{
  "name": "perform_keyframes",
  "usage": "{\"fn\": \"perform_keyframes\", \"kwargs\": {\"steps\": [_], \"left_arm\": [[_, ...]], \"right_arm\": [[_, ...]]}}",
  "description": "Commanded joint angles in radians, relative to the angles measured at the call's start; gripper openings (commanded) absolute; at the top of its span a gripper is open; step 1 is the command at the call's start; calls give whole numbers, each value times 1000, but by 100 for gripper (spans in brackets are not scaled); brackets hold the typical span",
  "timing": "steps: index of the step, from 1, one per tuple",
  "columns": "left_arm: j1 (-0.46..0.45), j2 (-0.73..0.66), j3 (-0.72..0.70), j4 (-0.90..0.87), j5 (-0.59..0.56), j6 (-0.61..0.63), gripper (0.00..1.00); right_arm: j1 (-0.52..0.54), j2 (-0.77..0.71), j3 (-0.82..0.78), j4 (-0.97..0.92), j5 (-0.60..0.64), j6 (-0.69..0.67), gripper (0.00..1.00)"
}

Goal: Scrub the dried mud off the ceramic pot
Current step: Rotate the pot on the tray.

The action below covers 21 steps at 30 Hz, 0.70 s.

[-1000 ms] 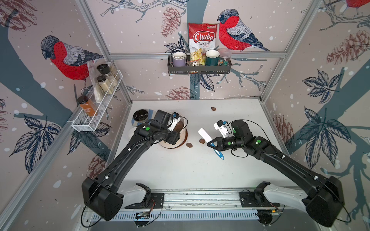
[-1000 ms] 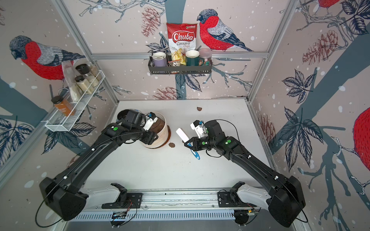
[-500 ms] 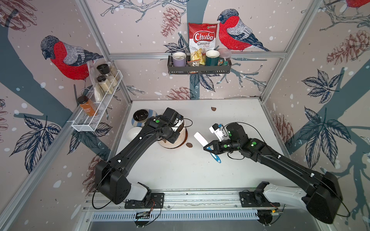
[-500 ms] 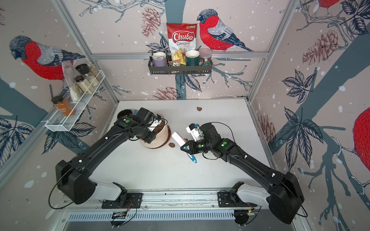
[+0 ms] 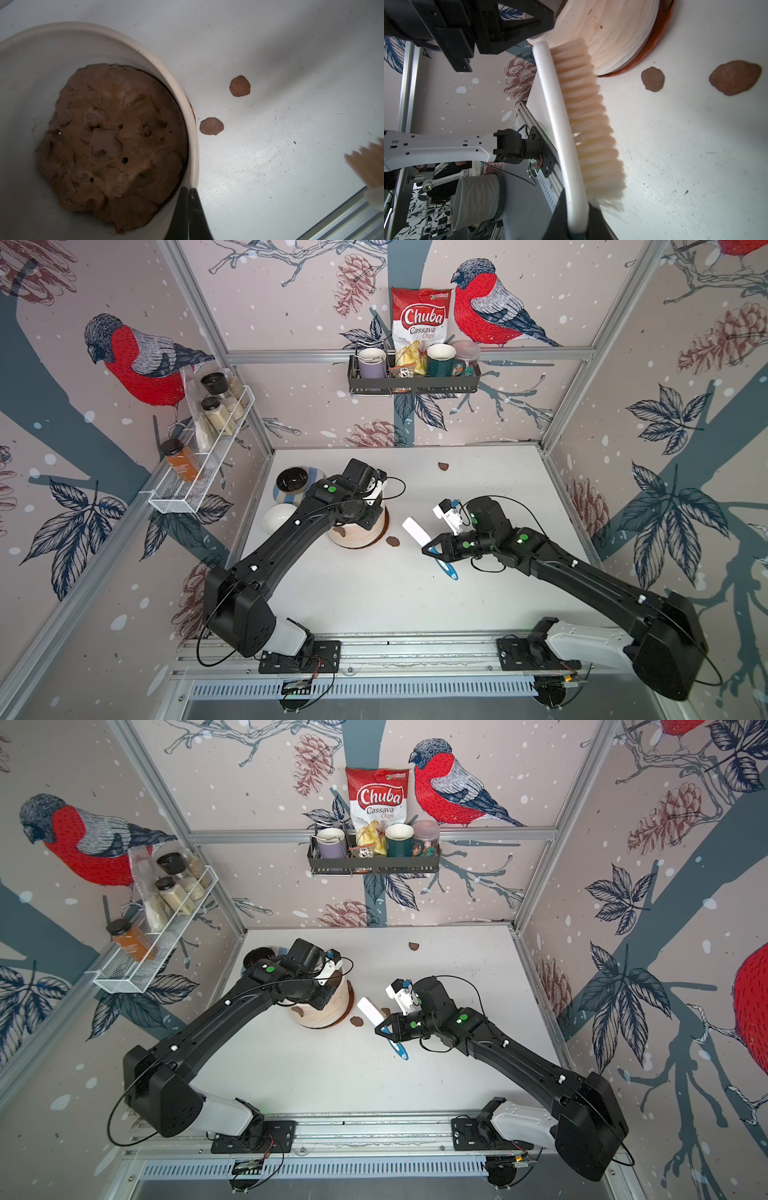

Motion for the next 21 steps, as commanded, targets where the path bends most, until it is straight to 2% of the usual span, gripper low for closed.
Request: {"fn": "perform_keyframes", "kwargs": {"steps": [1,3,6,8,13,18,21], "left_arm": [[-3,18,-12,-141,65,-26,19],[-2,4,-14,-134,84,-36,29],[1,-24,-28,-130,51,-61,39],[6,-45,-47,-119,59,-65,41],[11,-58,-78,-117,41,-80,28],[13,-36,-88,-109,36,-105,21],[17,-31,-109,-80,77,-126,18]], "right_arm": [[-8,10,21,18,-41,-28,0],[-11,14,40,-6,-54,-44,0],[-15,3,44,-21,-51,-56,0],[-21,-3,42,-22,-57,-55,0],[-33,-16,35,-20,-59,-53,0],[-41,-10,45,-28,-58,-56,0],[-56,-6,64,-48,-61,-60,0]]}}
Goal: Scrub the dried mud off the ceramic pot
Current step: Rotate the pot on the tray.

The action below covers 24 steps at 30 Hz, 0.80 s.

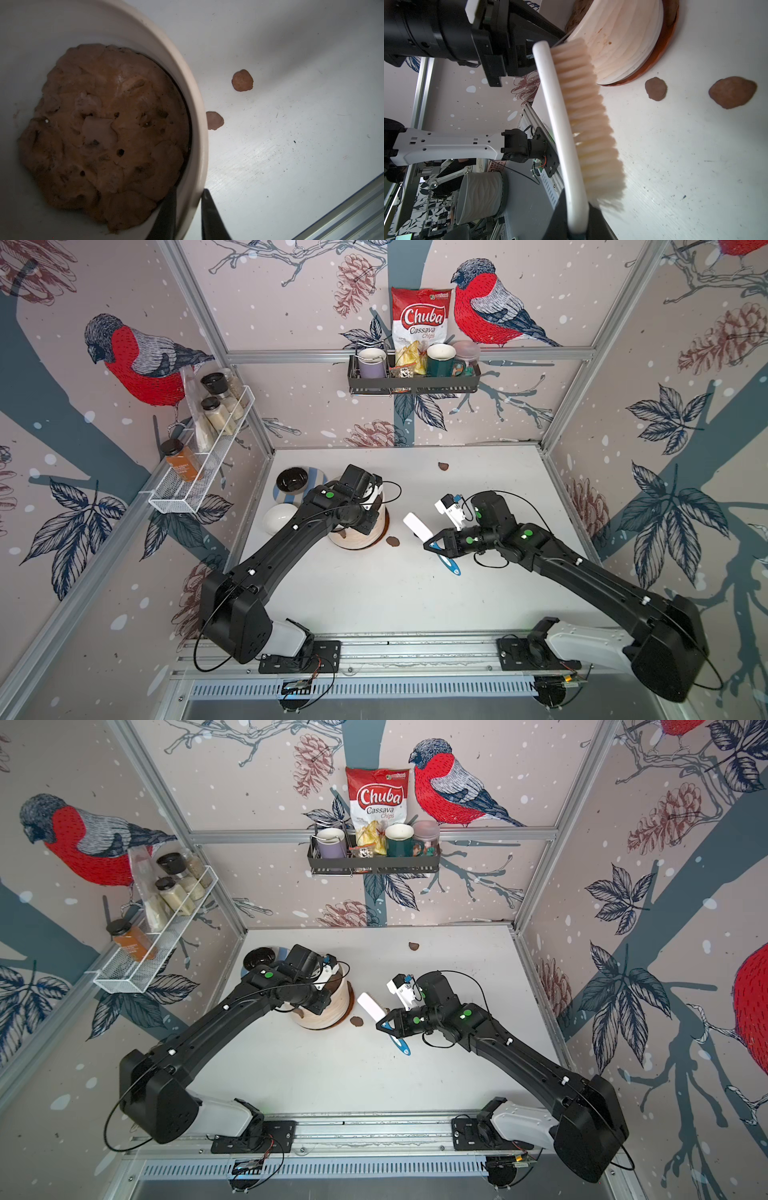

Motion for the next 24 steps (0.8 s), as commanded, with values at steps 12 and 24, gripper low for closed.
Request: {"fn": "perform_keyframes", "kwargs": {"steps": [12,24], "left_arm": [[10,148,9,-81,-11,-304,0],[33,96,-19,99,-212,-806,0]], "right_arm": [[-5,33,30,39,-47,16,0],[19,56,33,32,-32,4,0]]}}
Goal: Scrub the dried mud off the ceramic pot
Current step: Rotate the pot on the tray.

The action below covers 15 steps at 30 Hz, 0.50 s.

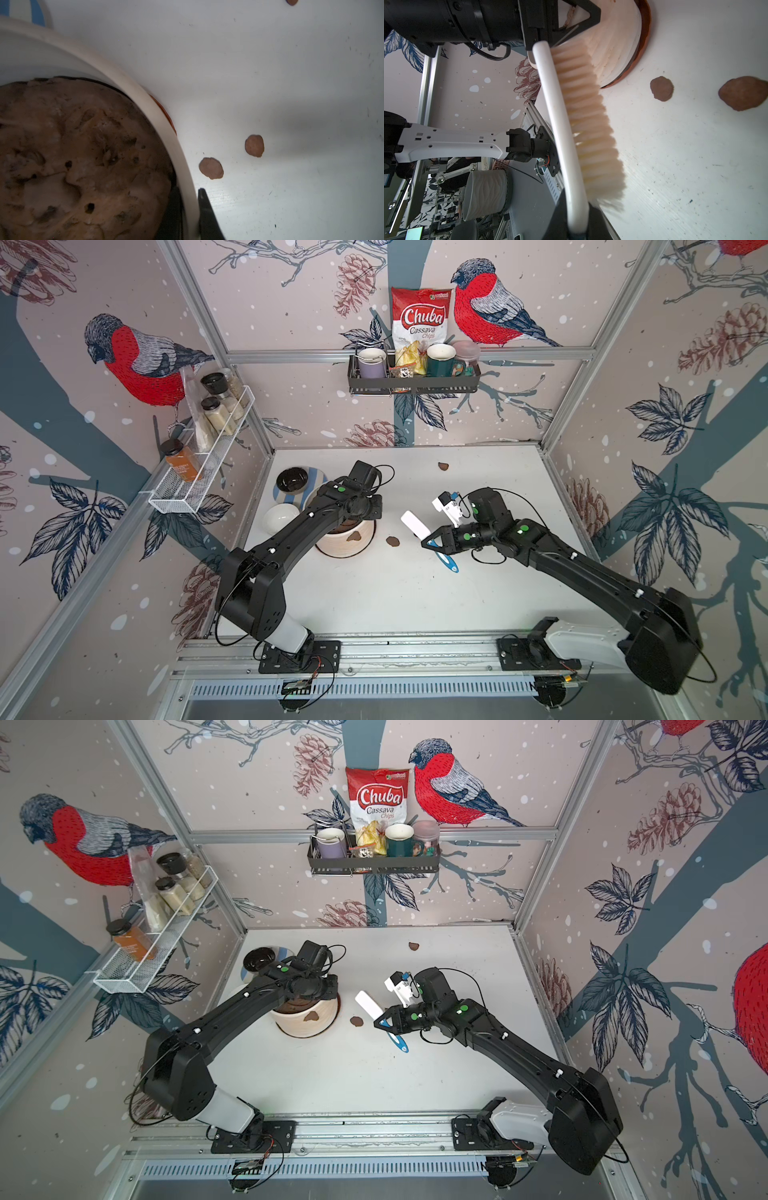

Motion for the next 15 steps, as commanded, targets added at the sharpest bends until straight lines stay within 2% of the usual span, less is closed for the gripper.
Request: {"fn": "perform_keyframes", "kwargs": {"steps": [1,6,9,15], "left_arm": [[26,-14,-32,-54,-67,-314,0],[72,-35,-79,63,-40,-497,0],[82,-34,-71,105,-31,-556,1],[97,-23,-6,142,44,-582,20]], "right_arm": [[10,6,7,32,-4,0,0],[49,70,28,8,-5,-27,0],[80,99,31,41,-10,-3,0],[164,197,84,119,-45,50,0]]}}
